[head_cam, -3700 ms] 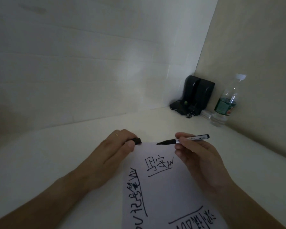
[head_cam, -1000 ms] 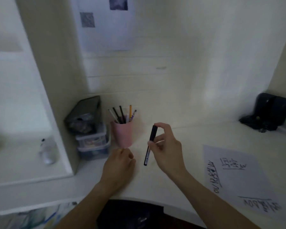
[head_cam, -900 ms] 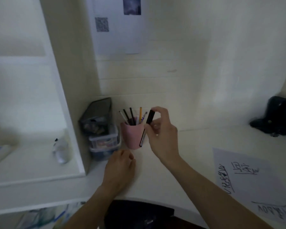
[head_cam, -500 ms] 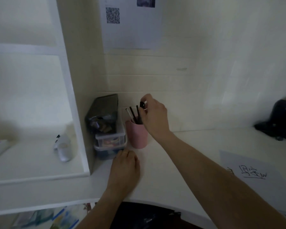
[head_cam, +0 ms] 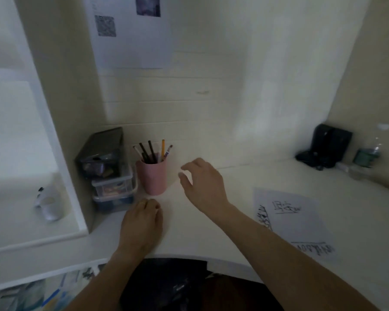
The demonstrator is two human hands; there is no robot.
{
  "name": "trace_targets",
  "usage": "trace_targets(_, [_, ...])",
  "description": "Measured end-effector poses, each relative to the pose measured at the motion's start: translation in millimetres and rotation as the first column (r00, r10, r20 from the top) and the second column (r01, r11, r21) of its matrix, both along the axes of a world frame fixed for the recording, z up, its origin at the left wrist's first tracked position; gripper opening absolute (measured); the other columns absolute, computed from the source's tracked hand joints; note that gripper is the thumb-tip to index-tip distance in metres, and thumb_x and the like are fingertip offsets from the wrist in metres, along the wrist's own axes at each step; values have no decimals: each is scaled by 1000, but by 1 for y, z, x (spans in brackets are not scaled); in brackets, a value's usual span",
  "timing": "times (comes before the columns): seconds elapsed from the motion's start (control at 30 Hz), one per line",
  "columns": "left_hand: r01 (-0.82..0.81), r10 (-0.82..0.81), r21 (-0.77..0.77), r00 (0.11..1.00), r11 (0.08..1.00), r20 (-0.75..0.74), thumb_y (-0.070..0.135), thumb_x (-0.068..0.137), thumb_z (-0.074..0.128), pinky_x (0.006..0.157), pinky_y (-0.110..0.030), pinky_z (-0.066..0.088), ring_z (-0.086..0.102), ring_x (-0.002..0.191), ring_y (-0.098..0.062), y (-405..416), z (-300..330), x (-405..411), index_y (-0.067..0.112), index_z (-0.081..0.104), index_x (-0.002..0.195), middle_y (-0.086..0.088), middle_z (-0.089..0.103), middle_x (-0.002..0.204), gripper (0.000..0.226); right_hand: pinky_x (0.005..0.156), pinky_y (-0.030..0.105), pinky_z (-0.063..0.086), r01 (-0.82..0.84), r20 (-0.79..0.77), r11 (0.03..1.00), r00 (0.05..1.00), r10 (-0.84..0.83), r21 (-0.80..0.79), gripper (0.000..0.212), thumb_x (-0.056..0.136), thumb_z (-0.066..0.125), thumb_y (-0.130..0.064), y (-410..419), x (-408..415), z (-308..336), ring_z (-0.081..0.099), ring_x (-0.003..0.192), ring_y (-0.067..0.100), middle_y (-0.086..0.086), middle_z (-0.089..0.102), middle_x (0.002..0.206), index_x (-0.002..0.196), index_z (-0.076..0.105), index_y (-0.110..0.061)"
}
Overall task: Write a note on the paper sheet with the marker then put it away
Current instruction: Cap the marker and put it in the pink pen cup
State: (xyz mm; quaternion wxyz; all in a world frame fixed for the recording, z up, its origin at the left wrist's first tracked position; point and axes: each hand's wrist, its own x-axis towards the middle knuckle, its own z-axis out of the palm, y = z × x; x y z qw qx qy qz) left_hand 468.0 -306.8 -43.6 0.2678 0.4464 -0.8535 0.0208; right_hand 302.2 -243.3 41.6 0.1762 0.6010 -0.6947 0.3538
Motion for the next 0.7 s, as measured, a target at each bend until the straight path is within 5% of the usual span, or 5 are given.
trace_targets(0.1, [94, -93, -28, 996, 995, 14, 29, 95, 54, 70, -39, 55, 67, 83, -29, 32, 3, -38, 16, 73, 100, -8, 73, 95, 23, 91, 40, 51, 156, 23, 975, 987, -161, 160, 42, 97, 50, -44, 70, -53, -29, 59, 117, 29, 7, 64, 130, 129, 65, -20])
trace_targets(0.27, [294, -294, -17, 956, 956, -17, 39, 92, 52, 71, -42, 56, 70, 90, -34, 97, 11, -130, 14, 75, 105, -12, 74, 103, 37, 119, 45, 28, 377, 53, 798, 890, -452, 470, 61, 96, 42, -60, 184, -141, -64, 30, 148, 31, 7, 39, 161, 150, 42, -32])
trace_targets(0.47, [418, -420, 48, 907, 907, 21, 51, 91, 34, 92, -44, 51, 63, 116, -31, 136, 6, -199, 21, 68, 123, -7, 68, 130, 55, 124, 46, 12, 397, 75, 685, 832, -550, 611, 62, 97, 34, -63, 263, -190, -79, 12, 154, 32, 6, 21, 168, 154, 29, -39])
trace_targets(0.7, [390, -395, 74, 917, 918, 63, 59, 90, 40, 100, -44, 47, 58, 124, -26, 133, -14, -213, 25, 65, 127, 0, 65, 137, 56, 120, 47, 18, 480, -22, 699, 832, -554, 530, 59, 97, 29, -59, 259, -191, -92, 24, 147, 37, 10, 34, 160, 150, 37, -34])
